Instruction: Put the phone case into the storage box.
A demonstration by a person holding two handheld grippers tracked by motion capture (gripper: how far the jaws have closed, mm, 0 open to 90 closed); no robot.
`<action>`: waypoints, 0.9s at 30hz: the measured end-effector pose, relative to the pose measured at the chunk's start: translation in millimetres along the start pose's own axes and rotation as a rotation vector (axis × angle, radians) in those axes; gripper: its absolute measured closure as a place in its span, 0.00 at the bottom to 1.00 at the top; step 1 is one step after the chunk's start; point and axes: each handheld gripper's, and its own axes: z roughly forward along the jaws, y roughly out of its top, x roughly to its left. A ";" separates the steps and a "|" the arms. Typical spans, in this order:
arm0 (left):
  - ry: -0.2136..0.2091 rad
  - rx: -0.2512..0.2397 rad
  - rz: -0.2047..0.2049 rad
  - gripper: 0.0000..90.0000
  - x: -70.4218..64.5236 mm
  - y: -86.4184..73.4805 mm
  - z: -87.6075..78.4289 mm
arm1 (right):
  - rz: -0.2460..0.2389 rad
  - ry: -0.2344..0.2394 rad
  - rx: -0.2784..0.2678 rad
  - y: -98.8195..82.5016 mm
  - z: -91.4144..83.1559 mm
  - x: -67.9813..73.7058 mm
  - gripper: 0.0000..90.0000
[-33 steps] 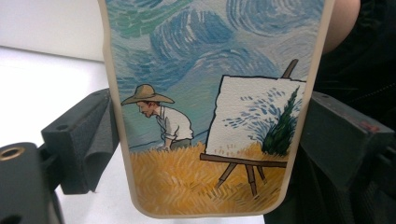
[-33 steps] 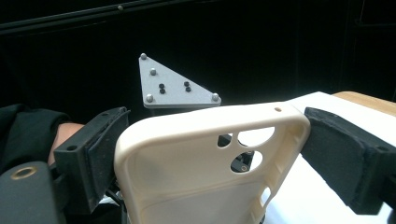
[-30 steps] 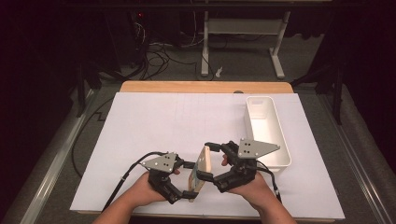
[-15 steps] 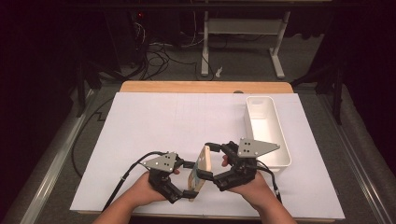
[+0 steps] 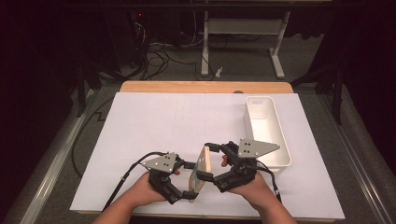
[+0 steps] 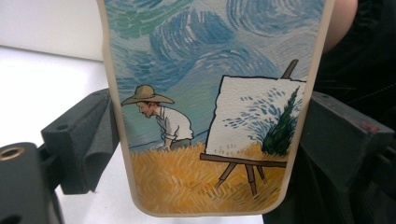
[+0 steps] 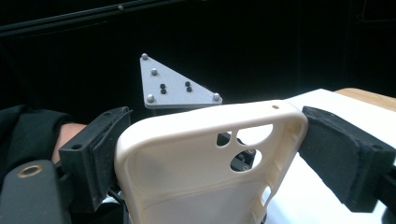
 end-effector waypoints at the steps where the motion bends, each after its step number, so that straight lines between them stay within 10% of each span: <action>1: -0.001 0.000 0.001 0.13 0.1 0.4 -0.6 | 0.002 0.004 -0.001 0.1 0.0 -0.1 0.12; 27: -0.008 -0.006 -0.003 0.13 -0.2 0.8 -1.1 | -0.001 0.006 0.001 0.6 -0.8 1.0 0.15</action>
